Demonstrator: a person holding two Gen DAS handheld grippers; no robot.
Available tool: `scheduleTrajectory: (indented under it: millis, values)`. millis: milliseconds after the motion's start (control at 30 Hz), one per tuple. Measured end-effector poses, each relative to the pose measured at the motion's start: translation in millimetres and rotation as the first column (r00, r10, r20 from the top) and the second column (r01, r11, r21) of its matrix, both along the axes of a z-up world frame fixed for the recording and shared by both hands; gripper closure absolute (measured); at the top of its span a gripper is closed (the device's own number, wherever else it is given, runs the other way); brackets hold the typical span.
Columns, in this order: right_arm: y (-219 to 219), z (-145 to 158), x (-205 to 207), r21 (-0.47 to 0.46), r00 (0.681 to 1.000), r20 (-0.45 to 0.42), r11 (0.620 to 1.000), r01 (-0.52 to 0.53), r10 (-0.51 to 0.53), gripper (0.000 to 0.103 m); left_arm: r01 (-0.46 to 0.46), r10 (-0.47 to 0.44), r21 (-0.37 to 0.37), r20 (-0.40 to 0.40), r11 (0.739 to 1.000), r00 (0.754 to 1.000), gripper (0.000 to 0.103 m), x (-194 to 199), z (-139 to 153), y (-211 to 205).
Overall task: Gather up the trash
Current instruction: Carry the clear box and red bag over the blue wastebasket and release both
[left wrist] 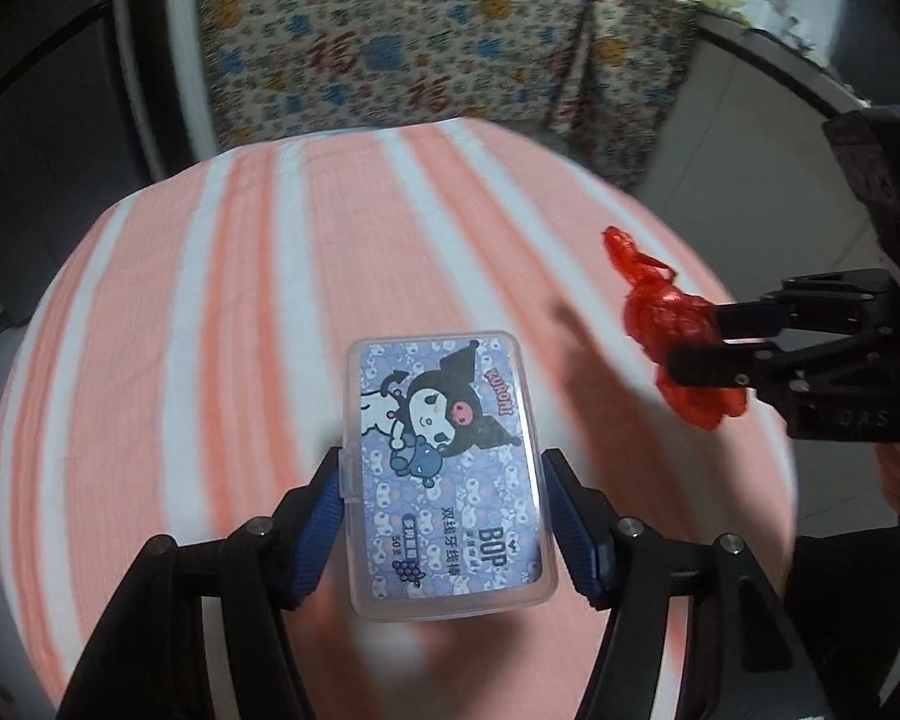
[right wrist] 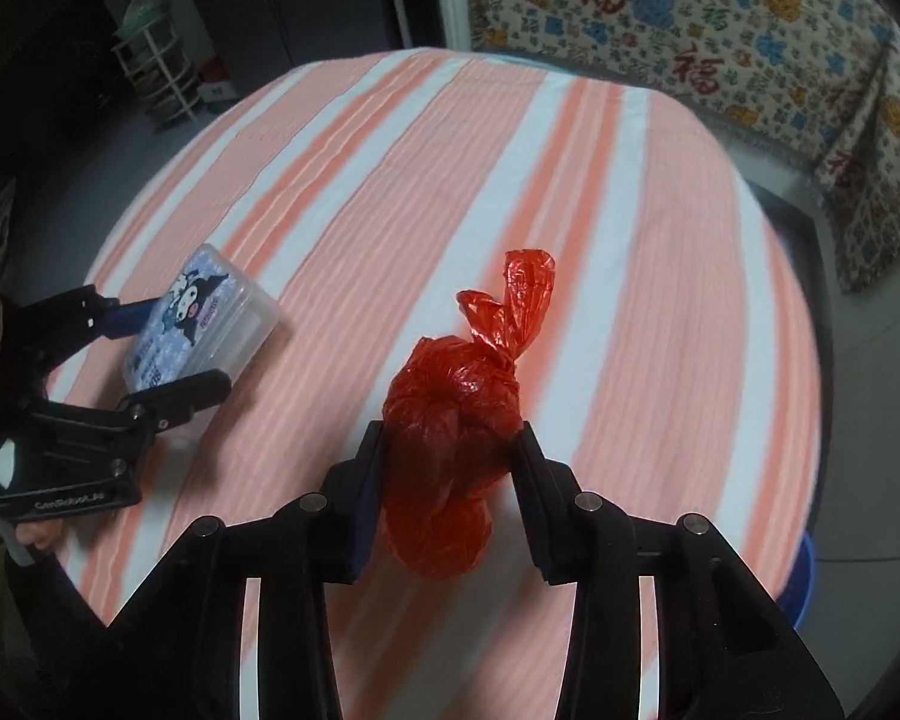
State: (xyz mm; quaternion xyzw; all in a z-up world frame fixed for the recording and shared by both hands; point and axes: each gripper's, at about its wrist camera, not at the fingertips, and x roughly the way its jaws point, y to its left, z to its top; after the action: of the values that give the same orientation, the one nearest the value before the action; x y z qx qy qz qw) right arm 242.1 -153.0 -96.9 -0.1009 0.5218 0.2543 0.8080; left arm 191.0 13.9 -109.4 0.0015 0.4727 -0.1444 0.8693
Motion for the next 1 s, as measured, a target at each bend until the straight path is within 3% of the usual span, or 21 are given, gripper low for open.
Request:
scheduleTrajectory:
  millis: [200,467,733,1000]
  values:
    - [-111,26,-21,0.039,0.989,0.029,0.989,0.141,-0.142,0.062,0.168,-0.165,-0.099,0.032,0.981,0.986,0.038,-13,26,-98]
    - [-268,26,-41,0.019,0.930,0.017,0.930,0.367,-0.368,0.062,0.367,-0.368,-0.164,0.025,0.916,0.930,0.038,-7,26,-255]
    - [-372,-32,-32,0.063,0.854,-0.056,0.852,0.520,-0.517,0.062,0.410,-0.428,-0.180,-0.075,0.894,0.901,0.038,34,-33,-374]
    - [-428,-96,-24,0.098,0.807,-0.128,0.803,0.588,-0.576,0.061,0.417,-0.440,-0.175,-0.119,0.892,0.890,0.038,64,-81,-433]
